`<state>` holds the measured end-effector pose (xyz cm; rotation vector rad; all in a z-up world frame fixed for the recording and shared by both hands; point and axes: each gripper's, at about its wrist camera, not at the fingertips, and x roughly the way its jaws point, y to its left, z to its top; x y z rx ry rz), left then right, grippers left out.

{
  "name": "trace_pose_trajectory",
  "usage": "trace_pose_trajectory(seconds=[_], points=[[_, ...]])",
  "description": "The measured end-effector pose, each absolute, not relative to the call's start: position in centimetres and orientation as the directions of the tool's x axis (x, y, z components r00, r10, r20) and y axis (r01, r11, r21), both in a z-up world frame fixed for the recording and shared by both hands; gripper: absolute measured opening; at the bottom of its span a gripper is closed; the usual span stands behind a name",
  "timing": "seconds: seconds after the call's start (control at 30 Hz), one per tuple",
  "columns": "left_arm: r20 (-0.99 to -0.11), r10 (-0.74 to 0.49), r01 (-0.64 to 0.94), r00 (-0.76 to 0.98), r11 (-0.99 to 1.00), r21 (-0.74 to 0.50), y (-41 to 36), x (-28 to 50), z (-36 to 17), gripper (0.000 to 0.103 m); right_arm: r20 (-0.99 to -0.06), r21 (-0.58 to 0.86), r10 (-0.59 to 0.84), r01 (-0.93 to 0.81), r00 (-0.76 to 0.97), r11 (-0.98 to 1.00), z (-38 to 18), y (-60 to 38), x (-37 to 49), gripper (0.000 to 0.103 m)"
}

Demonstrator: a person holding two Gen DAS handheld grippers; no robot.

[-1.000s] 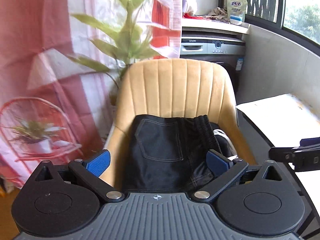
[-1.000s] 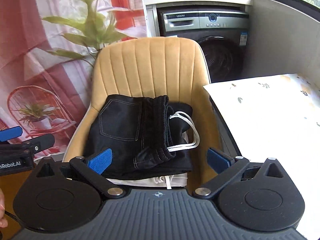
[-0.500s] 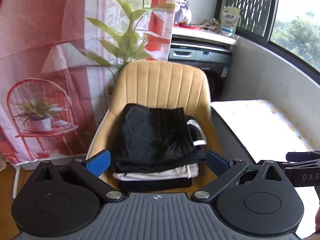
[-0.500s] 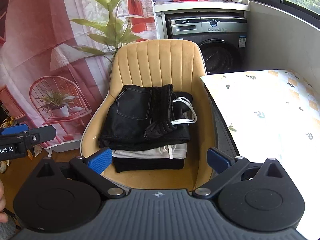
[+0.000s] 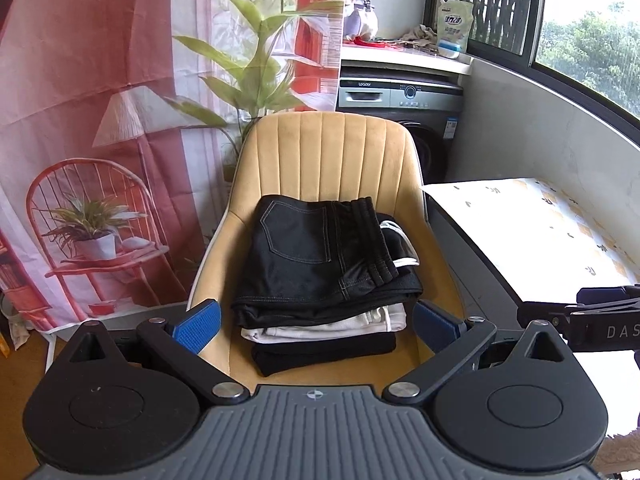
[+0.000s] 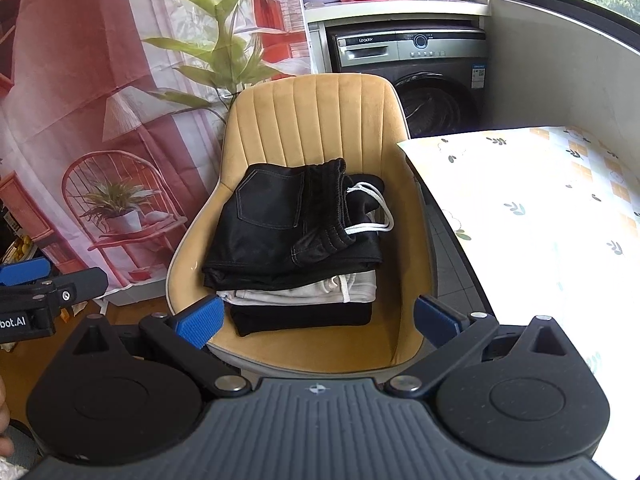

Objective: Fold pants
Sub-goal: 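Open both grippers and pull them back from the stacked pants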

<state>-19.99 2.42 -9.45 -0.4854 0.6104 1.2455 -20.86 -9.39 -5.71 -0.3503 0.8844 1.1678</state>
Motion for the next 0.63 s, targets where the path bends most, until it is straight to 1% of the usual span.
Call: trace_pose_trajectory(seconds=[0.63], points=[[-0.665,0.722,-0.97,0.191,0.244,-0.013,2.64,-19.83,-9.67,0.103,-0.75,0.188,0.648,-0.899,0.128,0.395,-5.7,-8.97,-20.45,0.103]])
